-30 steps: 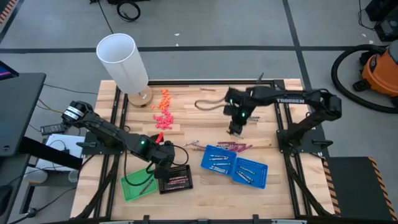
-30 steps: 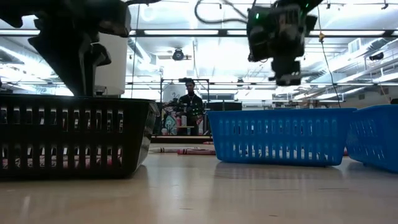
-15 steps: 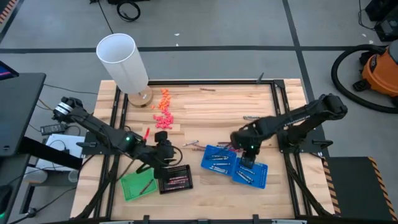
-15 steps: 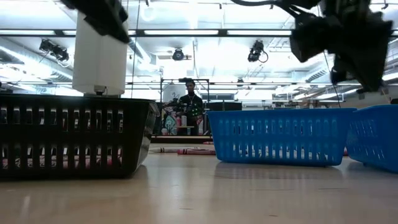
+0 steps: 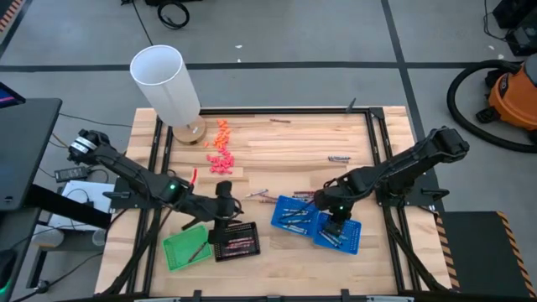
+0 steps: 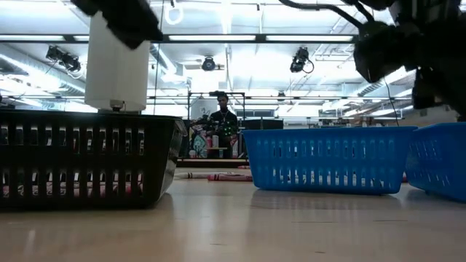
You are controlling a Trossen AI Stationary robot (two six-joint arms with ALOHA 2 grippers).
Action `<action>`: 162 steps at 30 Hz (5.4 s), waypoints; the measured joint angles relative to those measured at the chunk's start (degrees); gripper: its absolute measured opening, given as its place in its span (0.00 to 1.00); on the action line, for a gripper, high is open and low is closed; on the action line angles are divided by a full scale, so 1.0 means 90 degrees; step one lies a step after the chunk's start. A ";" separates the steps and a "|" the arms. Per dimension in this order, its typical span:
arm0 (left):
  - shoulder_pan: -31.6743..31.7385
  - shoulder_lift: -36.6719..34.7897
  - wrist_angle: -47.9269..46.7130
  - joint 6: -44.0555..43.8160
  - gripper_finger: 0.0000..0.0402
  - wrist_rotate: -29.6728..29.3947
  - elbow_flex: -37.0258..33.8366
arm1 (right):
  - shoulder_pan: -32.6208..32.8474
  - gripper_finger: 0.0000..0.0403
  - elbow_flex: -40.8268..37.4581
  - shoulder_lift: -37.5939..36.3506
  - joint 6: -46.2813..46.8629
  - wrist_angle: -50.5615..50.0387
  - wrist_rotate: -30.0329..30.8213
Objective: Sort crayons
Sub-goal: Put the white crayon into the left blue bin, then put the pink crayon into the black bin
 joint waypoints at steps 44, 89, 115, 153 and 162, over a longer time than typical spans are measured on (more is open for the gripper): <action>0.2352 0.2896 0.1795 -0.0290 0.35 0.0458 -0.0541 | -0.2022 0.32 0.2422 -0.0004 -0.4450 -0.2446 0.1609; 0.1283 0.0454 0.0939 -0.1511 0.04 0.0278 -0.0555 | -0.2088 0.32 0.2420 -0.0004 -0.4555 -0.2105 0.1936; -0.0372 -0.0092 0.0633 -0.2166 0.04 0.0280 -0.0551 | -0.2056 0.32 0.2420 -0.0002 -0.4263 -0.1011 0.2128; 0.2068 0.4306 0.0312 0.0703 0.36 0.2191 0.3265 | -0.3132 0.32 0.2419 -0.0770 -0.3997 -0.3358 0.3583; 0.2108 0.3566 -0.1407 0.1557 0.42 0.1515 0.3054 | -0.3202 0.32 0.2418 -0.0843 -0.4040 -0.2864 0.3561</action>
